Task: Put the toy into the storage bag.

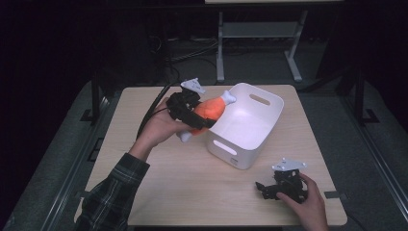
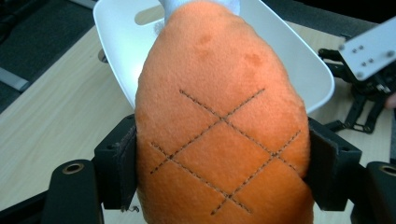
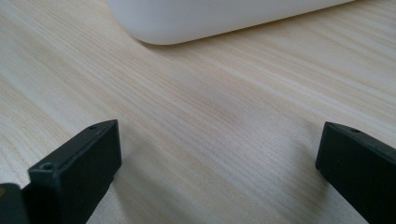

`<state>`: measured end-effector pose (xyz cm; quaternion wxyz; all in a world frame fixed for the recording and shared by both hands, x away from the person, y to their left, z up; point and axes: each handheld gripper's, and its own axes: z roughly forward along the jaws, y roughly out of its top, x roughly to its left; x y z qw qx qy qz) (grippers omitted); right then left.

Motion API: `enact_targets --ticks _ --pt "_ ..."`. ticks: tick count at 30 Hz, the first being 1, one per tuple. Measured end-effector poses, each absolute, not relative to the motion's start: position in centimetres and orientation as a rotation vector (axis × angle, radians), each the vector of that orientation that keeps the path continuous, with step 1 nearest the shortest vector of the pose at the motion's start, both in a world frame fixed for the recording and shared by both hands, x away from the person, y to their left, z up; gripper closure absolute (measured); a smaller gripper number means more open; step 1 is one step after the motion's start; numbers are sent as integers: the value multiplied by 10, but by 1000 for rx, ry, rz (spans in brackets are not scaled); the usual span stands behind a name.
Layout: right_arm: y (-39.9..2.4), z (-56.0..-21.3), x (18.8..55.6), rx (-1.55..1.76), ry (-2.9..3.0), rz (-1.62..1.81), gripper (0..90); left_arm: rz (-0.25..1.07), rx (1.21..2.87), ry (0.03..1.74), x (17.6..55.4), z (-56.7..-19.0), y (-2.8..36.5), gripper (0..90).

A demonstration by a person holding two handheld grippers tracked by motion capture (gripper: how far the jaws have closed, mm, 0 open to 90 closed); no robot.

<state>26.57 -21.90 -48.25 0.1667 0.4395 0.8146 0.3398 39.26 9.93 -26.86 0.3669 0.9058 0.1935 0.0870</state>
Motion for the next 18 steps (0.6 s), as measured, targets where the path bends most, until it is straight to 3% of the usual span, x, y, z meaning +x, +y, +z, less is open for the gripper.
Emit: enact_targets --ticks 18 --pt "-219 -483 266 1254 2319 966 0 267 2335 560 426 -265 58 242"
